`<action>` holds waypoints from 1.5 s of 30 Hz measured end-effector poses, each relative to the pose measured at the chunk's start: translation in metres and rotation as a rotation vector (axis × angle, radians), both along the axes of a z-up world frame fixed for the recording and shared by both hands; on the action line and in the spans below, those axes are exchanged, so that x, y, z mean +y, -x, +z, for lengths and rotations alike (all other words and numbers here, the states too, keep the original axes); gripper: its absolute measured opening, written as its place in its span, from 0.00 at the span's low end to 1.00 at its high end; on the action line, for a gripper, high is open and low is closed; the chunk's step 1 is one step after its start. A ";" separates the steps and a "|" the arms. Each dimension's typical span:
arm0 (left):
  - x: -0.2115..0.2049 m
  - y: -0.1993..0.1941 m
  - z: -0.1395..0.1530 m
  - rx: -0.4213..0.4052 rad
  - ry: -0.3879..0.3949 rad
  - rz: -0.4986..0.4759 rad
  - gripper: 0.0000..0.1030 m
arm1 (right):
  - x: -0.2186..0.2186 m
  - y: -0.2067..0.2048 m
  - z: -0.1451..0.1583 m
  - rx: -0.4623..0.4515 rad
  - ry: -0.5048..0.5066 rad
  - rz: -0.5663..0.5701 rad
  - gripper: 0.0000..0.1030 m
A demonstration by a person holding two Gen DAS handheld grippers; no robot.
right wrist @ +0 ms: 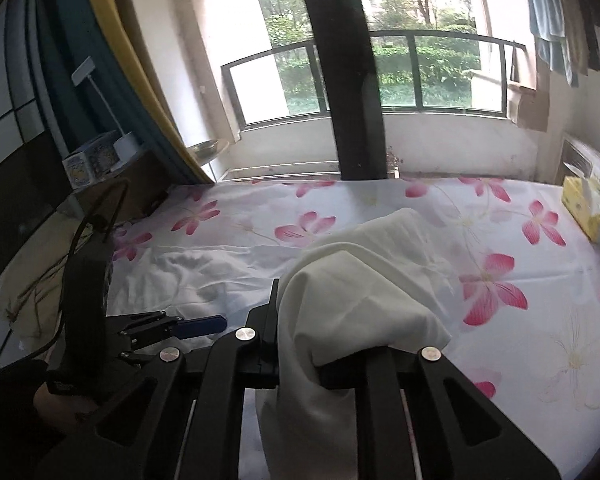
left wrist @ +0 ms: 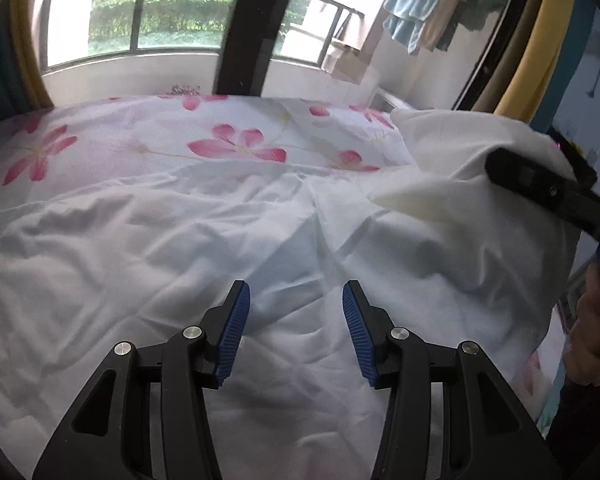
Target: Fold large clothes
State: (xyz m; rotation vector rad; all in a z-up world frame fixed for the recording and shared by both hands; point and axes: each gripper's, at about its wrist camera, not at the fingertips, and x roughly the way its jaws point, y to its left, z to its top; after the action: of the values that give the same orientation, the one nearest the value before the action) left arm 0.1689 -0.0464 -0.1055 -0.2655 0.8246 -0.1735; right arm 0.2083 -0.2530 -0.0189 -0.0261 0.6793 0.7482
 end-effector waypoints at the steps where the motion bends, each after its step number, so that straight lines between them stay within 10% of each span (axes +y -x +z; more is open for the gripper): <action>1: 0.005 0.003 0.003 -0.010 0.005 0.006 0.48 | 0.005 0.002 0.002 -0.004 0.003 0.006 0.12; 25: 0.163 0.088 0.030 -0.121 0.023 0.303 0.48 | 0.147 0.034 0.008 -0.056 0.074 0.178 0.12; 45: 0.231 0.125 0.020 -0.092 0.025 0.437 0.48 | 0.247 0.072 -0.068 0.100 0.242 0.395 0.26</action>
State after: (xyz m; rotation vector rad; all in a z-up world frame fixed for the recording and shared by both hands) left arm 0.0443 0.1850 -0.0853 -0.4513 0.6568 0.2120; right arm 0.1362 -0.0060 -0.0873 -0.3539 0.8703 1.0461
